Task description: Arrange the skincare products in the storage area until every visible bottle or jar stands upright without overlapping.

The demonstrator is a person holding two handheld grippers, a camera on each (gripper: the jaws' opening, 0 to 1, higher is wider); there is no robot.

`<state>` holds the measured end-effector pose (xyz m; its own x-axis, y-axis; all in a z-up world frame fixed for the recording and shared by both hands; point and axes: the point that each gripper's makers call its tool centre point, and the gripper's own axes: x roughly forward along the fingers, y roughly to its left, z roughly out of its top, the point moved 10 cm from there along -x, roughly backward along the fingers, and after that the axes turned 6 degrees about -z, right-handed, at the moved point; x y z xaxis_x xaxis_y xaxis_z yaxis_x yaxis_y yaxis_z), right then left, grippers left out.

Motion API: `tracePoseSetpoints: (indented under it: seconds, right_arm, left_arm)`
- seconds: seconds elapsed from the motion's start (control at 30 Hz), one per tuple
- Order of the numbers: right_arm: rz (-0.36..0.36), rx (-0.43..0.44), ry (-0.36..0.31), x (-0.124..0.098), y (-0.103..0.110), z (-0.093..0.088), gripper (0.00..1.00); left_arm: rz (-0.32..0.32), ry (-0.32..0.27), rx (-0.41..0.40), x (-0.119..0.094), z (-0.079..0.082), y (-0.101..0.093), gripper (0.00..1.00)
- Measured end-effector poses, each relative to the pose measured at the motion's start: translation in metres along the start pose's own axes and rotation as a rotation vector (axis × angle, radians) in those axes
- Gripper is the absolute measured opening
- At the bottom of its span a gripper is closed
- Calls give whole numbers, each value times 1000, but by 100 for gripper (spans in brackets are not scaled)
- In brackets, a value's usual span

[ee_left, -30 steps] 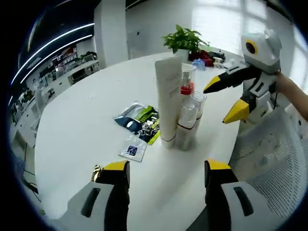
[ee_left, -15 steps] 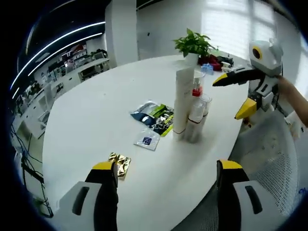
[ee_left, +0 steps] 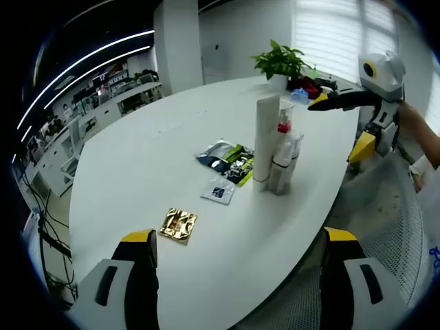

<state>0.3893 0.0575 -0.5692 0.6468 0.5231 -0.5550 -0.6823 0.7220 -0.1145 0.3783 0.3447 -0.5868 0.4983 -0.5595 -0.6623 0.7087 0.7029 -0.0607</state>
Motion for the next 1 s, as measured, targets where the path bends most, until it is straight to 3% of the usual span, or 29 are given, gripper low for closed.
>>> tracePoseSetpoints:
  seconds: [0.2,0.47,0.73,0.83,1.0]
  right_arm:
    - [-1,-1,-17,-3,2,3,99]
    - [-10,-5,-6,-2,5,3,100]
    - [-21,34,34,0,10,2,100]
    - [-42,49,38,0,11,5,100]
    - [-63,71,58,3,13,9,100]
  left_arm:
    - [-9,10,14,-5,0,-1,97]
    - [-70,-15,11,-9,1,4,97]
    - [-124,10,24,-5,-4,10,97]
    - [-151,-5,64,-1,2,17,97]
    - [-225,25,151,13,13,26,94]
